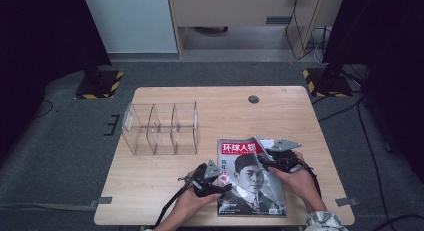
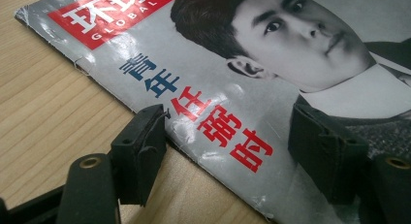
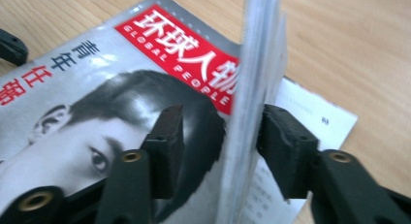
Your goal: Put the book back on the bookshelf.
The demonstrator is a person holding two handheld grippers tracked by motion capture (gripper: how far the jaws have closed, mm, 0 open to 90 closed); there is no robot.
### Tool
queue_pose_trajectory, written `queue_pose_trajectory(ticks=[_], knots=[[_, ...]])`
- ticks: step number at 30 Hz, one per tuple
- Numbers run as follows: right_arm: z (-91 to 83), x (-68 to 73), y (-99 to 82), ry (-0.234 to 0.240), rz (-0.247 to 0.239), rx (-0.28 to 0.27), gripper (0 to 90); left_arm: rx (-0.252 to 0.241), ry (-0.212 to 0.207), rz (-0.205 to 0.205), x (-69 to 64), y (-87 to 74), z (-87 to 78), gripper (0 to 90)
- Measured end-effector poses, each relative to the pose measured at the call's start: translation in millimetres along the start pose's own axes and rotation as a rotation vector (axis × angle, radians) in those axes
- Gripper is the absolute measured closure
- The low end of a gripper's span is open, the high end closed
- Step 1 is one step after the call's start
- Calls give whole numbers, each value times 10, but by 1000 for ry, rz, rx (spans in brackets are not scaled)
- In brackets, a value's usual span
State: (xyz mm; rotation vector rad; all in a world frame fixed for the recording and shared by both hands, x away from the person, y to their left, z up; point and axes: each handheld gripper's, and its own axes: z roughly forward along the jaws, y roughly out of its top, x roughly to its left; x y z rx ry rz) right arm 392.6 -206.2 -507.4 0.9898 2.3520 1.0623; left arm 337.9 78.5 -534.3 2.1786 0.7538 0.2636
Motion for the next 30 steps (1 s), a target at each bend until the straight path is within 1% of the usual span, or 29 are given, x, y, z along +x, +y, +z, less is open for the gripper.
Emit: queue_pose_trajectory(ticks=[1,2,3,4,5,6,7,8,10,11,12,14,16,18,19,20,21,24,25,27,30], knots=[[0,35,20,-23,-26,5,600,0,0,0,0,0,0,287],[0,35,20,-23,-26,5,600,0,0,0,-1,0,0,287],[3,46,27,-35,-35,8,622,0,0,0,-1,0,0,287],[7,56,33,-49,-40,10,646,0,1,0,-1,0,0,287],[11,73,44,-73,-59,10,693,0,1,0,-1,0,0,287],[11,73,44,-73,-59,10,693,0,1,0,-1,0,0,287],[7,93,59,-93,-75,8,734,0,1,0,-1,0,0,287],[7,93,59,-93,-75,8,734,0,1,0,-1,0,0,286],[1,138,79,-120,-102,1,784,0,1,-1,-1,0,0,286],[1,138,79,-120,-102,1,784,0,1,-1,-1,0,0,286],[-6,153,95,-132,-121,-5,805,0,2,-2,-2,0,-1,286],[-10,155,101,-137,-119,-6,818,0,2,-3,-2,0,-1,286],[-14,159,109,-147,-103,-9,838,0,3,-5,0,0,-2,285],[-17,142,109,-149,-100,-14,850,-1,-1,-12,7,-1,-4,279],[-9,132,101,-150,-87,-14,856,-1,-5,-26,23,-2,-5,250],[-9,132,101,-150,-87,-14,856,-1,-5,-26,23,-2,-5,230],[-4,128,96,-148,-81,-13,860,-2,-7,-38,36,-1,-4,230],[14,115,84,-148,-72,-27,871,-8,-16,-78,77,-4,-8,176],[19,116,84,-147,-62,-39,878,-11,-20,-88,90,-6,-11,167],[19,115,88,-145,-62,-48,880,-17,-30,-105,109,-7,-13,163],[4,115,98,-137,-44,-63,881,-22,-41,-121,125,-7,-12,154]])
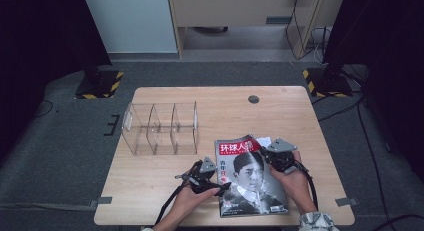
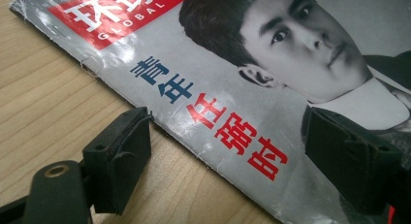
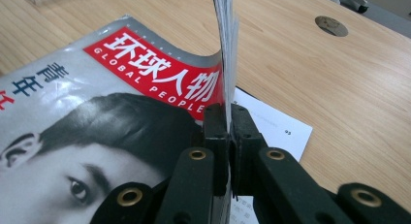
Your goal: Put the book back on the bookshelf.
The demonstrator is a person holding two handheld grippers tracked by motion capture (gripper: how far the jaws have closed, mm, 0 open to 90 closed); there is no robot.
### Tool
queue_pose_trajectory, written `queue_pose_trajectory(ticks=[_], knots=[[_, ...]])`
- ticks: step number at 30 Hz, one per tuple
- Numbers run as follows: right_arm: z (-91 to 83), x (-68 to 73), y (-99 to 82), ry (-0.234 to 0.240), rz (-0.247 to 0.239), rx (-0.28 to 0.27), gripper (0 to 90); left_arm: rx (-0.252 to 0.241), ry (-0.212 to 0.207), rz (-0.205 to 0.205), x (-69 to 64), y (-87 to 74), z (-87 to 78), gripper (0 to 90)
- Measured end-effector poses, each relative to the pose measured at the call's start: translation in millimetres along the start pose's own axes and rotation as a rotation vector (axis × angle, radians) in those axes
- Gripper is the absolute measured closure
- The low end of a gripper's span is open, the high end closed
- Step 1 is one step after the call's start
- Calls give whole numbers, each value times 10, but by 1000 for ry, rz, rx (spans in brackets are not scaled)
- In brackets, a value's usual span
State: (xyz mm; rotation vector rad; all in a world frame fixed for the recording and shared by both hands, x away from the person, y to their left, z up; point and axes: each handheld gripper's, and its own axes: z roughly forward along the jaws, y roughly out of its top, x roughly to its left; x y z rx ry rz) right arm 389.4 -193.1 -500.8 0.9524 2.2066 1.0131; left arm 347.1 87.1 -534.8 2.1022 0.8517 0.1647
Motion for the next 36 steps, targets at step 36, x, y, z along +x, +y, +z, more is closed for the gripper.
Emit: queue_pose_trajectory(ticks=[36], knots=[[-377,-28,400,23,57,-227,884,-43,-90,-109,162,162,176,127]])
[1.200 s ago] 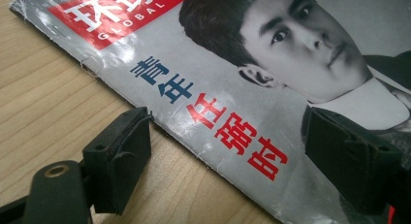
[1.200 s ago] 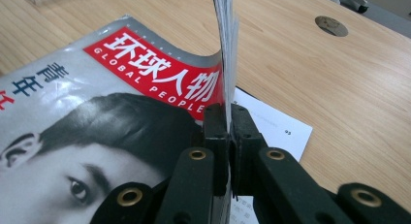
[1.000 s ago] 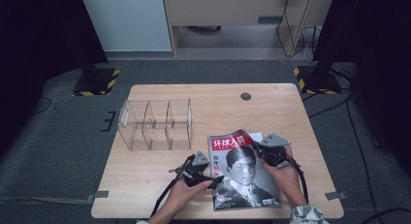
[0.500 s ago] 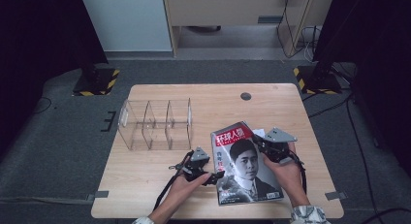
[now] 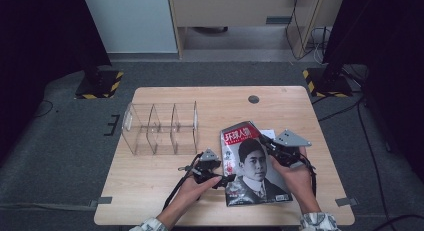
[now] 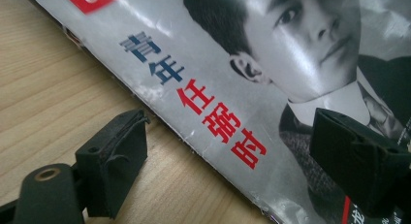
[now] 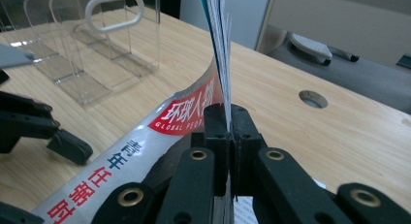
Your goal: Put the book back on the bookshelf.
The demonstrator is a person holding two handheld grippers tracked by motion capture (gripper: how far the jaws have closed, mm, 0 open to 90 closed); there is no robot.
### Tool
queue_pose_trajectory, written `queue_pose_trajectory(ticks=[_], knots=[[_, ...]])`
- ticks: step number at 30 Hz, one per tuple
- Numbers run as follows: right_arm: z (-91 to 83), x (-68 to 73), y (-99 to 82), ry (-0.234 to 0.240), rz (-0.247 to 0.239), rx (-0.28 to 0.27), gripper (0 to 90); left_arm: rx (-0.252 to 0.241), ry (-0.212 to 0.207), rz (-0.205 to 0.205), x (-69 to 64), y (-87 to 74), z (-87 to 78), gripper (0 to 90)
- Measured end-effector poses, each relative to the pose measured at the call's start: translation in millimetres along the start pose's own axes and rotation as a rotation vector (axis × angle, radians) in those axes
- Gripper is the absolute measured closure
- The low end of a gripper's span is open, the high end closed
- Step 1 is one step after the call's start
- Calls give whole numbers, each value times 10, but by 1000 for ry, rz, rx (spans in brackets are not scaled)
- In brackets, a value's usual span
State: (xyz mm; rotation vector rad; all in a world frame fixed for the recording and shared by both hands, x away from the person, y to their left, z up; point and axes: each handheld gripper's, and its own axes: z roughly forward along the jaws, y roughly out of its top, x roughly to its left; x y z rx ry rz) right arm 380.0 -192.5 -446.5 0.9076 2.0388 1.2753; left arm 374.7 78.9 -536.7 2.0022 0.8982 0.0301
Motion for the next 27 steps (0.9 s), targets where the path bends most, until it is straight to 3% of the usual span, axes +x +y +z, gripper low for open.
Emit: queue_pose_trajectory(ticks=[8,15,19,21,27], knots=[[-12,10,38,9,20,-36,884,1,-25,2,0,24,38,137],[14,-36,-12,9,50,-33,883,-12,-36,-26,38,29,36,225],[71,-62,-77,14,63,-11,882,-8,-28,-23,35,30,36,242],[162,-88,-165,9,64,40,879,-8,-18,-17,25,30,39,259],[303,-153,-293,-18,53,116,878,-7,-6,-21,18,34,40,280]])
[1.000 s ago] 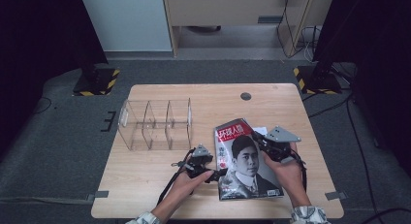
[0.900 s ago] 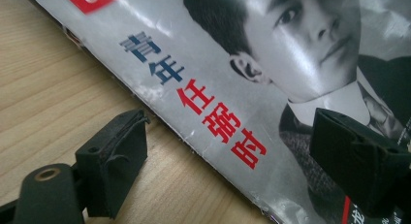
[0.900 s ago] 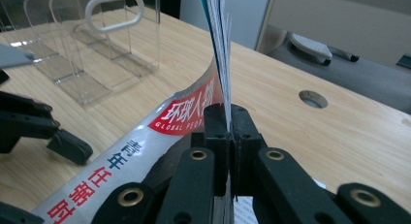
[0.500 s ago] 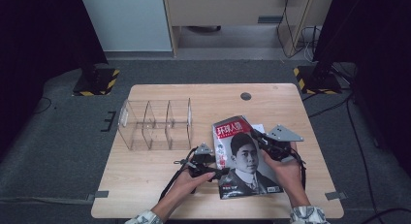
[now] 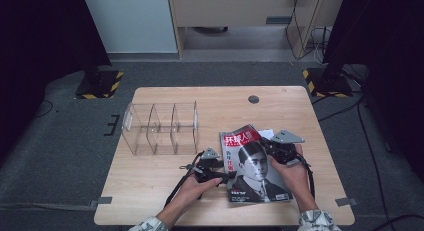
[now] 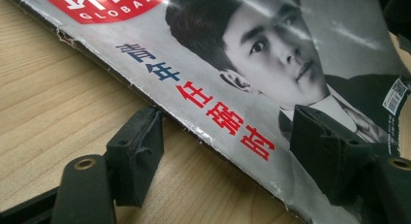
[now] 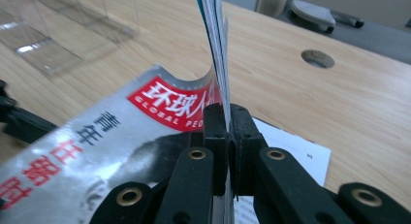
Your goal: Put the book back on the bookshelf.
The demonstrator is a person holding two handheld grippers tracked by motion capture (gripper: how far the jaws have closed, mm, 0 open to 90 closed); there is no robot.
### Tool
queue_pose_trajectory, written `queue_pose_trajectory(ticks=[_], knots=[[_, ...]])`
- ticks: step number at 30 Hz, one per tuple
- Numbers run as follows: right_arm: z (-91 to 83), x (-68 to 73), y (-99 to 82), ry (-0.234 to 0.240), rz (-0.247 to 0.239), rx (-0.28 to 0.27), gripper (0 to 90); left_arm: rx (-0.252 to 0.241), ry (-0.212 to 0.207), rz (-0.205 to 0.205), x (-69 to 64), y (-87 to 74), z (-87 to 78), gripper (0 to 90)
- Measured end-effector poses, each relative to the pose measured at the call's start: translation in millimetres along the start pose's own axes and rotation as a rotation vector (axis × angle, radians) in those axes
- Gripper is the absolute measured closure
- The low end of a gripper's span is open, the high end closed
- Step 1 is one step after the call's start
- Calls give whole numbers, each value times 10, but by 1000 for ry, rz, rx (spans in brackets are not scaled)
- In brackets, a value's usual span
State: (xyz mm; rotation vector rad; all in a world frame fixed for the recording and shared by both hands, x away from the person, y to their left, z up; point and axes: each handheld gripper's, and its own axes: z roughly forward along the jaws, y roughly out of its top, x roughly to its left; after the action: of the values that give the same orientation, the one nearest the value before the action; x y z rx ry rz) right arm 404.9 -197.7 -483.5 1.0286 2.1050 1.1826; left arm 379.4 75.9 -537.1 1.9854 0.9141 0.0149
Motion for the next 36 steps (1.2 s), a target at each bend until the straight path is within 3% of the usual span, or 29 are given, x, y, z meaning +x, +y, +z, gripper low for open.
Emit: queue_pose_trajectory(ticks=[4,6,7,8,11,13,17,21,23,28,32,36], knots=[[47,-89,-68,-20,24,36,840,-1,1,0,1,0,0,293],[73,-125,-109,-38,45,53,716,-3,5,0,-5,-1,3,293],[111,-162,-159,-55,76,82,562,-1,6,4,-5,-1,2,293],[111,-162,-159,-55,76,82,562,-1,6,5,-5,-1,2,293],[172,-233,-257,-117,93,178,377,-1,6,5,-5,-2,2,293],[181,-273,-297,-132,116,197,285,-1,7,6,-8,-2,3,293],[209,-334,-377,-109,156,250,200,-1,7,3,-6,-1,2,294],[243,-347,-425,-54,190,274,215,-1,12,-8,-2,2,-1,302],[242,-331,-434,-40,178,260,255,-4,9,-19,6,5,-2,315],[214,-320,-444,-46,175,255,304,-2,12,-61,34,45,13,335],[167,-324,-462,-41,174,247,377,48,28,-34,21,123,45,359],[129,-296,-472,-17,184,254,412,42,23,-52,45,144,67,373]])
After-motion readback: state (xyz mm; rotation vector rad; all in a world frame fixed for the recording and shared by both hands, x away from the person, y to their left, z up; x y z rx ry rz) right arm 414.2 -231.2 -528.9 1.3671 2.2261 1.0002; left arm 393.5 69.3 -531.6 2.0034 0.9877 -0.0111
